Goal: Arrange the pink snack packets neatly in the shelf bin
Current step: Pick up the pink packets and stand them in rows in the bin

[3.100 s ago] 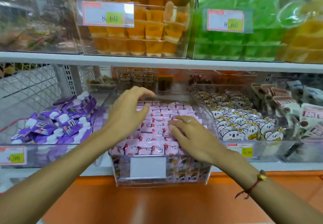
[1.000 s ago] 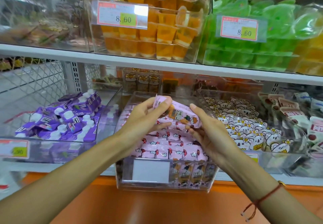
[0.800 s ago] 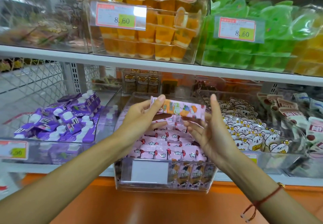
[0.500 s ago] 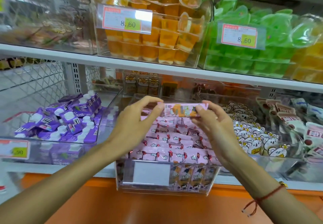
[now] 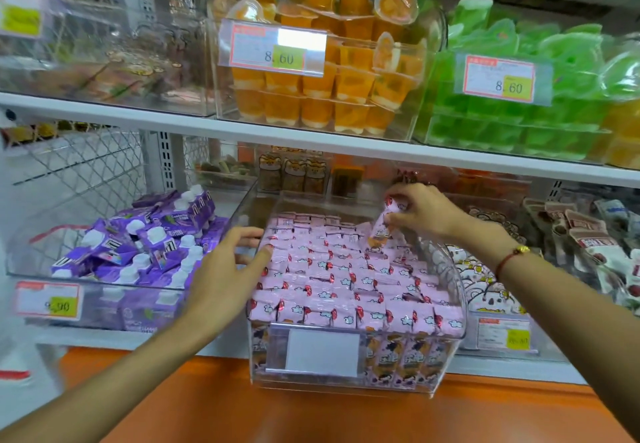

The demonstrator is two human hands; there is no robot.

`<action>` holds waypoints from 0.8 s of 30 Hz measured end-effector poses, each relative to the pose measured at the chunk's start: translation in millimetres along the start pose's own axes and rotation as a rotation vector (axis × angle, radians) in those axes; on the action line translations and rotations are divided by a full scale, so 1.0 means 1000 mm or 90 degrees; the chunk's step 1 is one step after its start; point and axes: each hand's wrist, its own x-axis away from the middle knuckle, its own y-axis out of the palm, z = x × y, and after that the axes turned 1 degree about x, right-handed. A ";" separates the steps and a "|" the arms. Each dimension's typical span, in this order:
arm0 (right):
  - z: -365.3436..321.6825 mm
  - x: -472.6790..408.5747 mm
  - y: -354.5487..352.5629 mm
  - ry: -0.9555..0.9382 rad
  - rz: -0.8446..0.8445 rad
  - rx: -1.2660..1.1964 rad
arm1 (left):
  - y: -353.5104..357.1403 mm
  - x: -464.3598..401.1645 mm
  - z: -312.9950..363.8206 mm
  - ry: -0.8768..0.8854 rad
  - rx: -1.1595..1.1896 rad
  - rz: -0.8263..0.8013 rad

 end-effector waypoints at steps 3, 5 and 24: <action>-0.006 -0.005 -0.001 -0.036 -0.050 0.077 | 0.001 0.000 0.001 -0.005 0.002 0.004; -0.012 -0.004 0.017 -0.037 -0.057 0.085 | 0.002 0.000 0.001 -0.006 -0.002 0.006; 0.010 0.081 0.029 0.049 0.190 0.071 | 0.004 -0.008 0.044 0.254 -0.285 0.060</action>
